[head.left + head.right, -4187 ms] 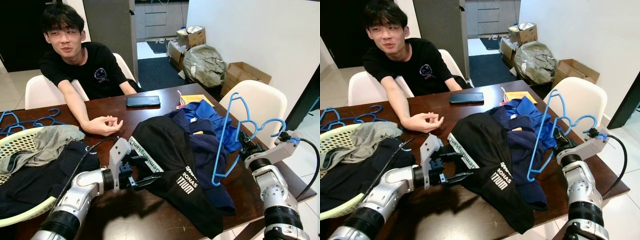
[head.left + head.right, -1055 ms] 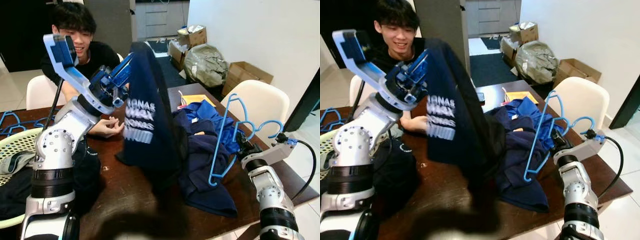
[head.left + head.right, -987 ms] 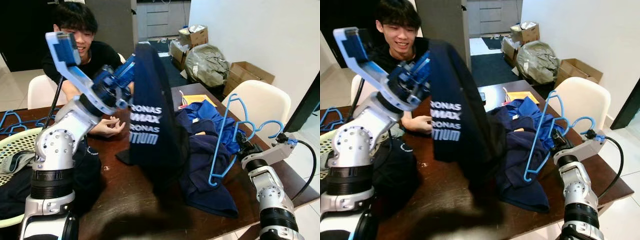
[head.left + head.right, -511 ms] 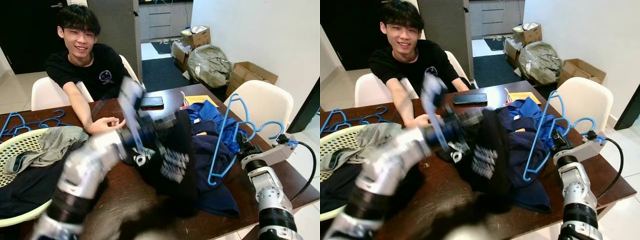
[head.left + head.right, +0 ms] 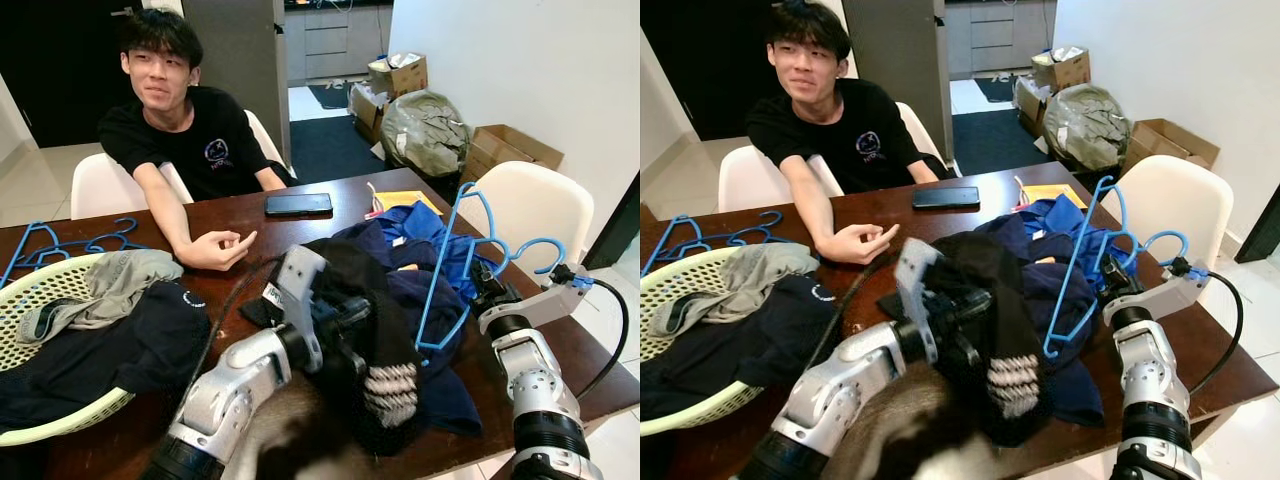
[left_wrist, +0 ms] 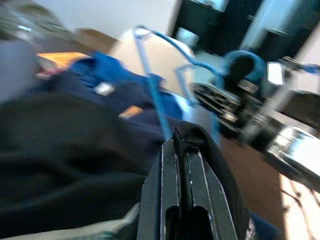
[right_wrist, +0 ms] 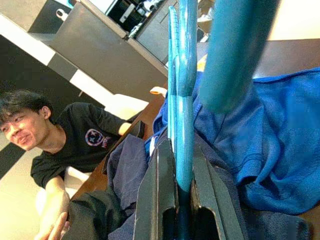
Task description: Hang hanger
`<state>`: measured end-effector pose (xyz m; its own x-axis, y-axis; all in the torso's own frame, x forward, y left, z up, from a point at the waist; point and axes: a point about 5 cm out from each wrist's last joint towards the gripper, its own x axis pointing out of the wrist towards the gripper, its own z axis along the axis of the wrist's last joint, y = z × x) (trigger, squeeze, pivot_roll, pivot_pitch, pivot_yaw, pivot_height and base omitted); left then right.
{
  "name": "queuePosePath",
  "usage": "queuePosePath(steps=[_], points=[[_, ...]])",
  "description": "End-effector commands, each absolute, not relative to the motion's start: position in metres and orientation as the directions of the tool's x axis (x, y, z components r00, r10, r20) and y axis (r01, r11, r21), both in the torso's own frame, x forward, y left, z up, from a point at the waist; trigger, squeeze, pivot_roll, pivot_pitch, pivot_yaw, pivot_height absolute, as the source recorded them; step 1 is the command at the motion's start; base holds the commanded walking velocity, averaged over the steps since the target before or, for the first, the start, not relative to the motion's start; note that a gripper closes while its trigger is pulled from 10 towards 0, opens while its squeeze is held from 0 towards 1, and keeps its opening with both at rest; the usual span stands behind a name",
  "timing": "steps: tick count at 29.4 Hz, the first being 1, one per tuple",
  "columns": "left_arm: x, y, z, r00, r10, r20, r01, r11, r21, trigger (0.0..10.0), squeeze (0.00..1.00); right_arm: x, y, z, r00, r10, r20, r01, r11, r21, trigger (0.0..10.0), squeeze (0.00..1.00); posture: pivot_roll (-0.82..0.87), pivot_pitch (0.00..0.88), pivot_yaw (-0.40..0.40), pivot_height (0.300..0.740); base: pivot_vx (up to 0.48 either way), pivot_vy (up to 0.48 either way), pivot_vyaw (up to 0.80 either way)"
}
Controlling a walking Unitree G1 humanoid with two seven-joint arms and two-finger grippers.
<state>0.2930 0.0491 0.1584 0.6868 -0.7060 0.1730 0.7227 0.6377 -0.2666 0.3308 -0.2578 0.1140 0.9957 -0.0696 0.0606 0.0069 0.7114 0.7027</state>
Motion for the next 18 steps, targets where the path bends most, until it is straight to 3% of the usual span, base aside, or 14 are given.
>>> queuePosePath(steps=[1, 4, 6, 12, 18], points=[[0.297, 0.052, 0.157, 0.738, -0.653, 0.172, 0.673, 0.691, -0.265, 10.0, 0.00, 0.335, -0.253, 0.117, 0.996, -0.054, 0.073, -0.013, 0.711, 0.703, 10.0, 0.00, 0.04, 0.000, -0.007, 0.740, 0.000, 0.000, 0.00], [0.304, 0.060, 0.159, 0.808, -0.563, 0.171, 0.588, 0.760, -0.276, 10.0, 0.00, 0.337, -0.250, 0.119, 0.997, -0.038, 0.072, -0.023, 0.720, 0.693, 10.0, 0.00, 0.05, 0.000, -0.016, 0.740, 0.000, 0.000, 0.00], [0.311, 0.065, 0.161, 0.857, -0.502, 0.113, 0.514, 0.846, -0.144, 10.0, 0.00, 0.338, -0.249, 0.122, 0.996, -0.023, 0.086, -0.043, 0.725, 0.687, 10.0, 0.00, 0.05, 0.000, -0.019, 0.740, 0.000, 0.000, 0.00], [0.319, 0.069, 0.181, 0.892, -0.422, 0.164, 0.431, 0.902, -0.027, 10.0, 0.00, 0.337, -0.251, 0.132, 0.988, -0.008, 0.154, -0.103, 0.705, 0.701, 10.0, 0.00, 0.03, 0.000, -0.004, 0.740, 0.000, 0.000, 0.00], [0.328, 0.074, 0.213, 0.883, -0.396, 0.253, 0.411, 0.912, -0.008, 10.0, 0.00, 0.330, -0.258, 0.142, 0.969, -0.030, 0.245, -0.164, 0.662, 0.731, 10.0, 0.00, 0.00, 0.000, 0.021, 0.740, 0.000, 0.000, 0.00]])
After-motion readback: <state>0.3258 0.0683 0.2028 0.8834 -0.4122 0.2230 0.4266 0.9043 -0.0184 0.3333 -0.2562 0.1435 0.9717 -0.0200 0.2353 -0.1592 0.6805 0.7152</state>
